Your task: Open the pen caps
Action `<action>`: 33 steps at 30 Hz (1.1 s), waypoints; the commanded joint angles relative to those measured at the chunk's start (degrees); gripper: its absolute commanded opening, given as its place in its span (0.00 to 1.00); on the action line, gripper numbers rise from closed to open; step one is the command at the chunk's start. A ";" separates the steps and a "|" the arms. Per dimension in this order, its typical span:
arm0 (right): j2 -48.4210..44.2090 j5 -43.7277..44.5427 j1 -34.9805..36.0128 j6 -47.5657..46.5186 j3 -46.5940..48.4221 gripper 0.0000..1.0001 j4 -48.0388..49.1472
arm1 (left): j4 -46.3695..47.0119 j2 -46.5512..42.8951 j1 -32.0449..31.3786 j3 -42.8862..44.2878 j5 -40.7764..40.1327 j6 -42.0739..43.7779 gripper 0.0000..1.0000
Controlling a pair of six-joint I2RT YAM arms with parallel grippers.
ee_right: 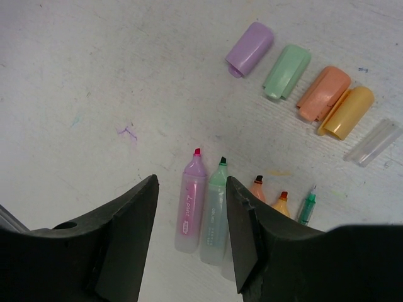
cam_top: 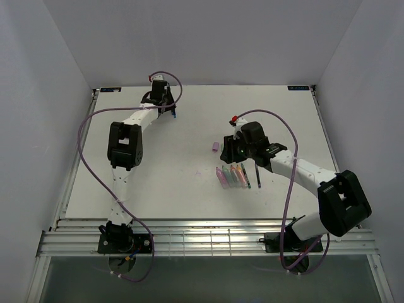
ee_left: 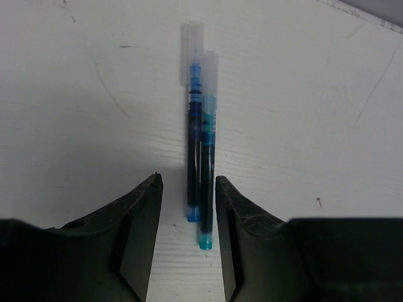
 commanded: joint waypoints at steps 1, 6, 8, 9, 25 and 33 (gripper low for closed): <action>0.71 -2.18 -0.49 -0.53 2.52 0.53 3.06 | 4.15 -1.46 1.04 2.39 -0.98 1.00 0.49; 1.24 -2.70 -0.85 -0.27 2.08 0.53 3.76 | 5.12 -0.05 2.01 2.65 0.16 1.27 0.49; 1.41 -2.88 -1.02 -0.09 1.99 0.54 4.11 | 5.12 0.65 2.18 3.00 0.52 1.35 0.48; 1.50 -3.06 -1.11 -0.09 1.99 0.54 4.11 | 5.30 0.83 2.36 3.00 0.87 1.35 0.47; 0.88 -3.76 -2.25 0.53 0.41 0.54 4.90 | 7.23 3.55 2.62 2.83 4.21 1.35 0.45; 0.80 -4.11 -2.60 0.70 -0.03 0.54 4.99 | 7.23 3.91 2.62 2.47 4.74 1.09 0.44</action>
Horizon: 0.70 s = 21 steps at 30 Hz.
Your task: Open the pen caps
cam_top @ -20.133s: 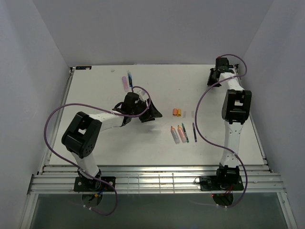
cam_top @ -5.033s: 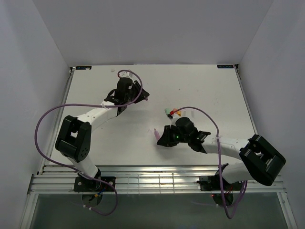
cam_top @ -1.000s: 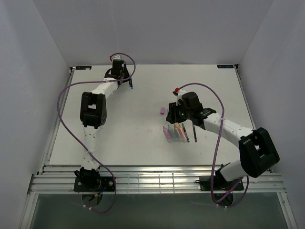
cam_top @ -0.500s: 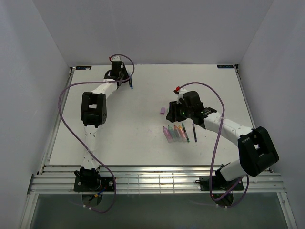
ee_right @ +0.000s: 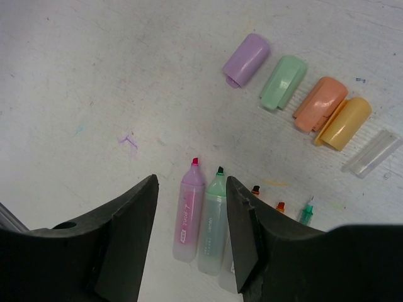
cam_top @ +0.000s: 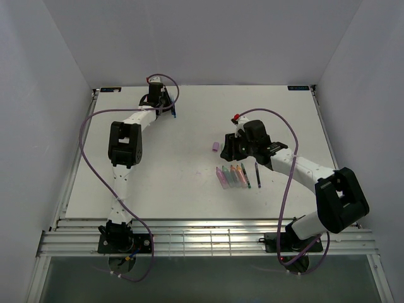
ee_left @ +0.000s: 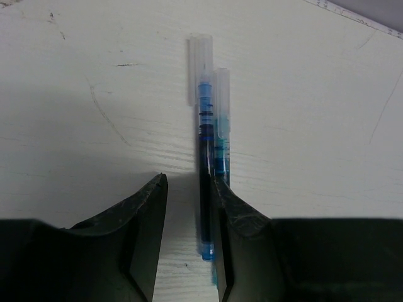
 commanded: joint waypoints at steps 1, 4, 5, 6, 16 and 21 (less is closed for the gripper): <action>-0.76 -0.94 -0.42 0.26 0.04 0.54 2.13 | 0.83 -0.73 0.22 1.25 0.83 0.13 0.44; -0.84 -1.21 -0.60 0.35 -0.14 0.54 2.13 | 1.00 -0.64 0.22 1.07 1.00 0.13 0.44; -0.93 -1.12 -0.60 0.35 -0.22 0.53 3.43 | 0.92 -0.55 0.22 1.07 1.18 0.30 0.44; -0.93 -1.21 -0.60 0.35 -0.23 0.54 3.88 | 0.92 -0.55 0.22 0.99 1.27 0.39 0.43; -1.46 -1.56 -1.03 0.53 -0.66 0.54 4.06 | 0.74 0.06 0.22 0.63 2.41 0.39 0.42; -1.98 -1.56 -1.21 0.53 -0.93 0.54 3.97 | -0.58 0.42 0.22 1.16 1.62 1.27 0.38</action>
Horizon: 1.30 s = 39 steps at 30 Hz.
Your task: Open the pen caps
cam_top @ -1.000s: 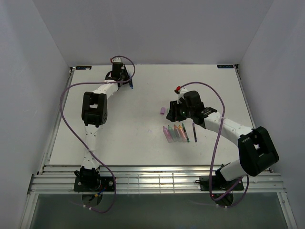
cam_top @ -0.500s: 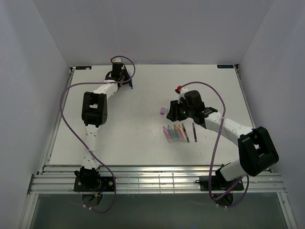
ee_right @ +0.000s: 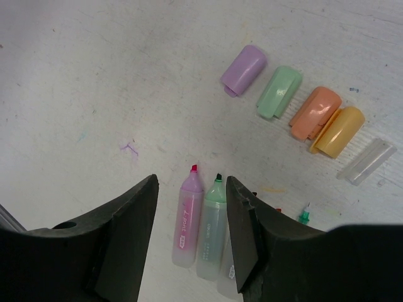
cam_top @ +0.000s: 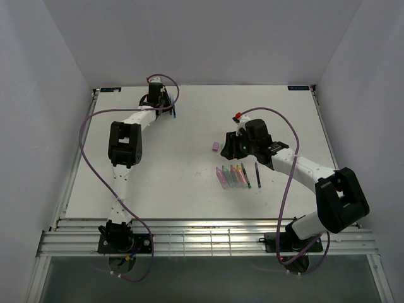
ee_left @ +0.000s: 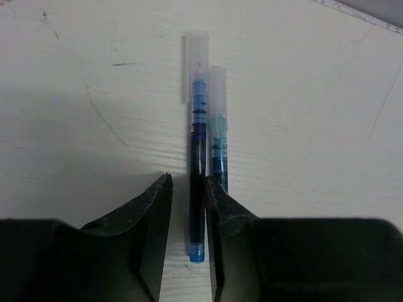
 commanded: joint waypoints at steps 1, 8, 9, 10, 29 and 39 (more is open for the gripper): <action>-2.14 -0.90 -0.36 0.33 -0.78 0.54 2.49 | -1.06 0.28 0.22 1.25 0.00 1.40 0.38; -2.31 -0.90 -0.45 0.42 -1.04 0.54 2.66 | -4.05 2.04 0.22 3.97 -1.32 4.04 0.36; -2.31 -0.99 -0.53 0.51 -1.04 0.54 2.75 | -4.22 2.13 0.22 3.97 -1.49 4.48 0.36; -2.31 -0.99 -0.53 0.51 -1.21 0.54 2.75 | -4.31 2.30 0.22 3.97 -1.67 4.74 0.36; -3.46 -1.34 -0.97 0.60 -1.30 0.54 2.75 | -8.18 1.34 0.31 0.64 -9.14 7.30 0.23; -4.42 -2.31 -1.06 0.77 -1.04 0.54 2.66 | -7.04 -3.21 0.48 -4.97 -12.47 3.52 0.00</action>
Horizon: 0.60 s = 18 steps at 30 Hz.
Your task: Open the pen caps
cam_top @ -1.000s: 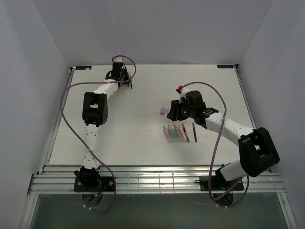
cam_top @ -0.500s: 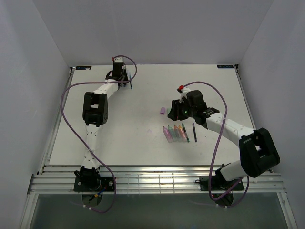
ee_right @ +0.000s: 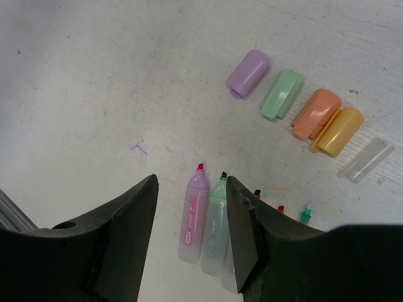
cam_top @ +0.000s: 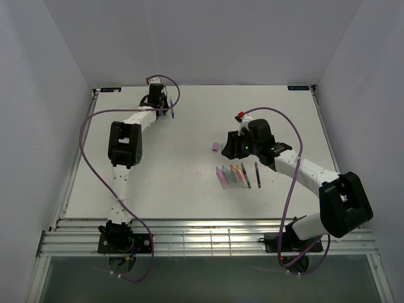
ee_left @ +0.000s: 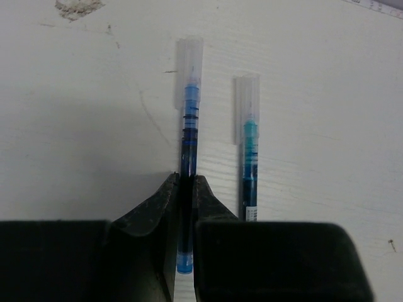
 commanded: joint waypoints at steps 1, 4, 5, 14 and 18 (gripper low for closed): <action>-2.17 -1.26 -0.30 0.53 -0.01 0.54 2.34 | -5.44 -4.58 0.48 -6.25 -5.65 -1.40 0.00; -2.35 -1.61 -0.38 0.88 0.08 0.54 2.34 | -3.07 -9.75 0.57 -11.00 -6.81 -1.93 0.00; -2.52 -1.79 -0.38 0.97 0.08 0.54 2.34 | -1.85 -11.43 0.48 -12.32 -7.42 -2.28 0.00; -3.93 -3.55 -0.38 2.37 -1.24 0.54 3.48 | -1.74 -28.75 0.40 -26.38 -2.51 -7.20 0.00; -4.81 -5.39 -0.38 3.08 -2.21 0.54 4.27 | -1.40 -35.52 -0.39 -34.72 0.47 -10.72 0.00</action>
